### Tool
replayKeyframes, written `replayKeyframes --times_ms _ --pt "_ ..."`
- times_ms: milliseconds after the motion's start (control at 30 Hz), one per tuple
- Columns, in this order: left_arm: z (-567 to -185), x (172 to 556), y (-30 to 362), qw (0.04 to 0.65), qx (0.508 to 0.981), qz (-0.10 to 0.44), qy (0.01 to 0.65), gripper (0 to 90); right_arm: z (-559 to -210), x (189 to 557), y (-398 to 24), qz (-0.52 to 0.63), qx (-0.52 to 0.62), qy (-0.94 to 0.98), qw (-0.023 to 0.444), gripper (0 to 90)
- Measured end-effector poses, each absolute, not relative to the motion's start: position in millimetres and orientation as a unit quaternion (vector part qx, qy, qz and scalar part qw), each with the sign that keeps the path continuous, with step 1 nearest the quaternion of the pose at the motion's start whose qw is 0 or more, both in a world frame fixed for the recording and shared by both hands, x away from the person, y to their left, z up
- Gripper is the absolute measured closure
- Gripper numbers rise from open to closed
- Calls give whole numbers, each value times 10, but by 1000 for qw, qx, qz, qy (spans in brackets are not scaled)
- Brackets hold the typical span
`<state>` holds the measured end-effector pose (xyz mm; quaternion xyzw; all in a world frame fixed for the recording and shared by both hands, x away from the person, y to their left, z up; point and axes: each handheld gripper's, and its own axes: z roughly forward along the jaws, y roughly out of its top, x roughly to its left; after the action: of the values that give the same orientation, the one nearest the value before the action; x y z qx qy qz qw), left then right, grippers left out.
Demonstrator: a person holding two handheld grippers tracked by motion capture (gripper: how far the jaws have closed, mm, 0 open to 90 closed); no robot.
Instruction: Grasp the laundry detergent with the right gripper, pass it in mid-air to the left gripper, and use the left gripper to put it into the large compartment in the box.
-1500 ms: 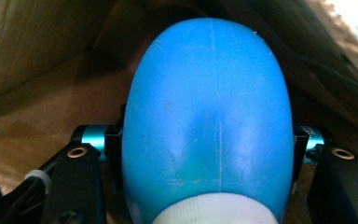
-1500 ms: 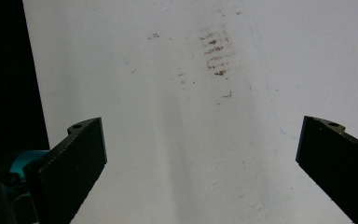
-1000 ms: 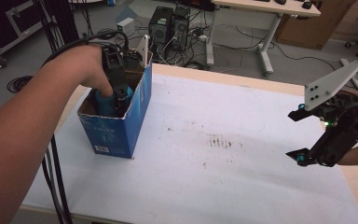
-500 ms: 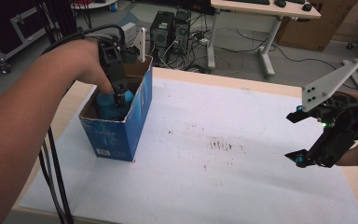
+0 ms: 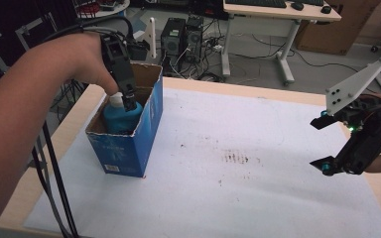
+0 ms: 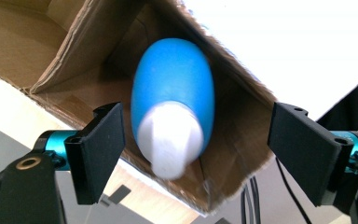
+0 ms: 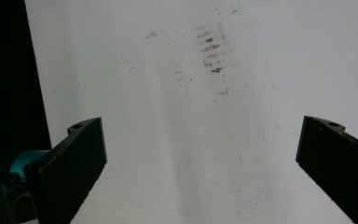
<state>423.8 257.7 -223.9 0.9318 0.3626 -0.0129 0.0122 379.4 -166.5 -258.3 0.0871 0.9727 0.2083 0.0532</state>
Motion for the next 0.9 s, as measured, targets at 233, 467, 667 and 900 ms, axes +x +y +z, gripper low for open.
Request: replayKeyframes --times_ms 233,467,667,900 --pt "-2035 4098 2366 10 948 -2 318 161 -2556 3855 -1693 189 84 977 47 7" --pt "-1964 4010 2064 14 961 4 275 140 -2494 3928 -1702 165 71 983 37 7" --pt "-2000 3980 1844 22 972 -11 233 98 -2433 3959 -1656 132 68 988 31 7" --pt "-2078 3959 1618 16 983 -21 182 45 -2469 4001 -1621 97 59 993 15 7"
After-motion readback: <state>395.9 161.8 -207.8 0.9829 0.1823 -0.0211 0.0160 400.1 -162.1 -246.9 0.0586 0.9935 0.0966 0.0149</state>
